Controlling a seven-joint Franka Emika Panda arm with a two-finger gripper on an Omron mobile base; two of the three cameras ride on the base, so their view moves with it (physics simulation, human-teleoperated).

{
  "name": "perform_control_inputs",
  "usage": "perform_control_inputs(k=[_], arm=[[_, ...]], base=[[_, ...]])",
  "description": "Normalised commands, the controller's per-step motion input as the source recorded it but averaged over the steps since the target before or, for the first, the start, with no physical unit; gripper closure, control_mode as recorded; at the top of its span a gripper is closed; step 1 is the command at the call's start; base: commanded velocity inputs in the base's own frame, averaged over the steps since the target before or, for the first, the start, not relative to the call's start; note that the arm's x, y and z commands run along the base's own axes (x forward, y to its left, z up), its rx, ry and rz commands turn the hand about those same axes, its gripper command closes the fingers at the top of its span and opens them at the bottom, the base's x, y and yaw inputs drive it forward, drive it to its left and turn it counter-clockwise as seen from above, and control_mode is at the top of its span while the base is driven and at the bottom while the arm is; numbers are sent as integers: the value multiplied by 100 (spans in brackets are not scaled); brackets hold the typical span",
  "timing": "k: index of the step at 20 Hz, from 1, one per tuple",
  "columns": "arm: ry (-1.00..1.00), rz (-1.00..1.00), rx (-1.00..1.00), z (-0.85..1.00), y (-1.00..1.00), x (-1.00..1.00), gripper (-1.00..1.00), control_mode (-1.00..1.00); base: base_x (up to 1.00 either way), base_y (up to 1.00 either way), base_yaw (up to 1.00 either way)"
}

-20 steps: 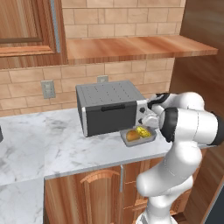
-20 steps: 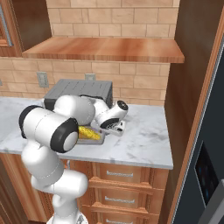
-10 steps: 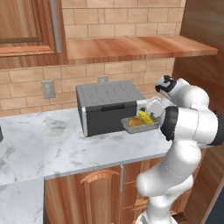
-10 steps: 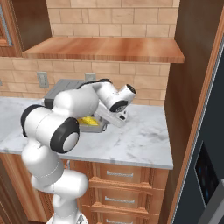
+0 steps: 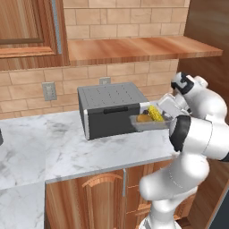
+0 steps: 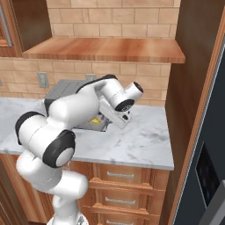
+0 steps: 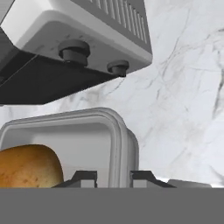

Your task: Take the corn and potato out of the freezer and place them in the tupperware container on the counter. Then put the tupperware containing the vegetables back in the freezer.

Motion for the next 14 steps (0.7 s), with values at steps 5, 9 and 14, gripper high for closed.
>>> perform_control_inputs(k=[5, 9, 14], arm=[[4, -13, 0, 38, 0, -58, 100, -100], [2, -20, -1, 52, 0, -71, 100, -100], [8, -31, 0, 48, 0, -53, 100, -100]], base=[[0, 0, 0], [0, 0, 0], [0, 0, 0]])
